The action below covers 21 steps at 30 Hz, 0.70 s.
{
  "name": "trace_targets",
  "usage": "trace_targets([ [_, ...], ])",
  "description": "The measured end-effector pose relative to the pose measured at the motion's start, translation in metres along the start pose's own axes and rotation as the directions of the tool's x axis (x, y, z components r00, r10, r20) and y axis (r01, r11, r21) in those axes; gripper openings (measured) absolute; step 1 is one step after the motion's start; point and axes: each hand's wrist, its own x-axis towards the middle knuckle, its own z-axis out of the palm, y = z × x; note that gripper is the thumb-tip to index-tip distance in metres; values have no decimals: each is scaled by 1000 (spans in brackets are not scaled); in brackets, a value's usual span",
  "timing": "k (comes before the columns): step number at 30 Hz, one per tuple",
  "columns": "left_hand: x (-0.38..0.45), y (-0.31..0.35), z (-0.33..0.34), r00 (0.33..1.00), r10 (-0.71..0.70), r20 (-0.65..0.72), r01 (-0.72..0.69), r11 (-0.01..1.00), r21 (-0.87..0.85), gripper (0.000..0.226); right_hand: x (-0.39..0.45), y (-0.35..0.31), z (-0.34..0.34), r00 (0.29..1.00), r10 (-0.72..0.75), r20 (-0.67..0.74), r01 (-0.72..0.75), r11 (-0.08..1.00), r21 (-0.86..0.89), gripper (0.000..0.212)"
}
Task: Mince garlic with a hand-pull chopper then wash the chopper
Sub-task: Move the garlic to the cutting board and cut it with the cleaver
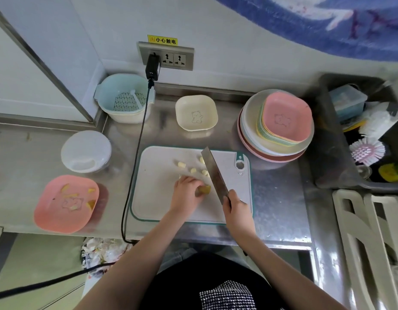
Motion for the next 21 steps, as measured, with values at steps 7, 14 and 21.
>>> trace_targets([
  [7,-7,2,-1,1000,7,14,-7,1000,18,20,-9,-5,11,1000,1,30,0,999,-32,12],
  [14,-6,2,-1,999,29,21,-29,1000,12,18,-10,-4,11,1000,30,6,-30,999,-28,13],
  [21,-10,3,0,1000,2,-7,-3,998,-63,20,-7,-9,16,997,34,67,-26,993,-115,11],
])
